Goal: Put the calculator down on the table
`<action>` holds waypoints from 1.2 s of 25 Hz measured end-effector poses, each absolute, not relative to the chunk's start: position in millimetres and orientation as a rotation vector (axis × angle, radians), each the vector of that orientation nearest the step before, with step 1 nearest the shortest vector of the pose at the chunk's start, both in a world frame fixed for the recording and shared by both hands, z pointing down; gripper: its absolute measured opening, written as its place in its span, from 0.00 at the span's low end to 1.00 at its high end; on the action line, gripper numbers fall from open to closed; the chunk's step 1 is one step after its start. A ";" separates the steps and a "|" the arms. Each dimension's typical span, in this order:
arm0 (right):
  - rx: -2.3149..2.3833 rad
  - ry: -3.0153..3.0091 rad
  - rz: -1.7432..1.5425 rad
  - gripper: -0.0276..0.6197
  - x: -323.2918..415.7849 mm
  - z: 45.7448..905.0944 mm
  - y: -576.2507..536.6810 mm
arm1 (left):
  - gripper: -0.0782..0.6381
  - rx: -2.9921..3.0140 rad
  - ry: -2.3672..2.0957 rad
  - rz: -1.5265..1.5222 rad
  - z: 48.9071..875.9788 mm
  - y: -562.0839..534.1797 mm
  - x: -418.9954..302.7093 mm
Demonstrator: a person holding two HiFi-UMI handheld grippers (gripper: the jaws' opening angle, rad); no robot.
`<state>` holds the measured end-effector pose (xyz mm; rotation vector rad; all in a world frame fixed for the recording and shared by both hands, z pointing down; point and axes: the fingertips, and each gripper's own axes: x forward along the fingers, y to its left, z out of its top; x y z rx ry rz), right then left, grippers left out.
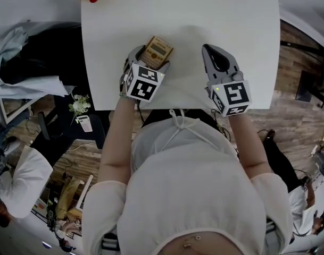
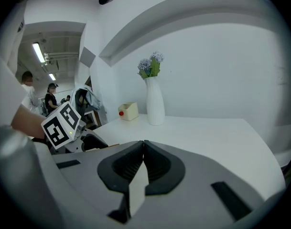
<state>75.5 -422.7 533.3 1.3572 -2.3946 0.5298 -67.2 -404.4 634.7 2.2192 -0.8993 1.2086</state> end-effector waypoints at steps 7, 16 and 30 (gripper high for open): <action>1.361 -2.406 0.485 0.05 71.9 517.3 -417.6 | 0.68 2.252 -0.909 1.150 630.0 -400.2 -68.1; 1.395 -2.440 0.365 0.05 67.7 475.6 -399.3 | 0.67 2.474 -1.092 0.930 542.0 -406.4 -72.0; 1.529 -2.524 0.189 0.05 79.2 393.4 -363.3 | 0.15 2.698 -1.528 0.396 357.7 -385.2 -88.7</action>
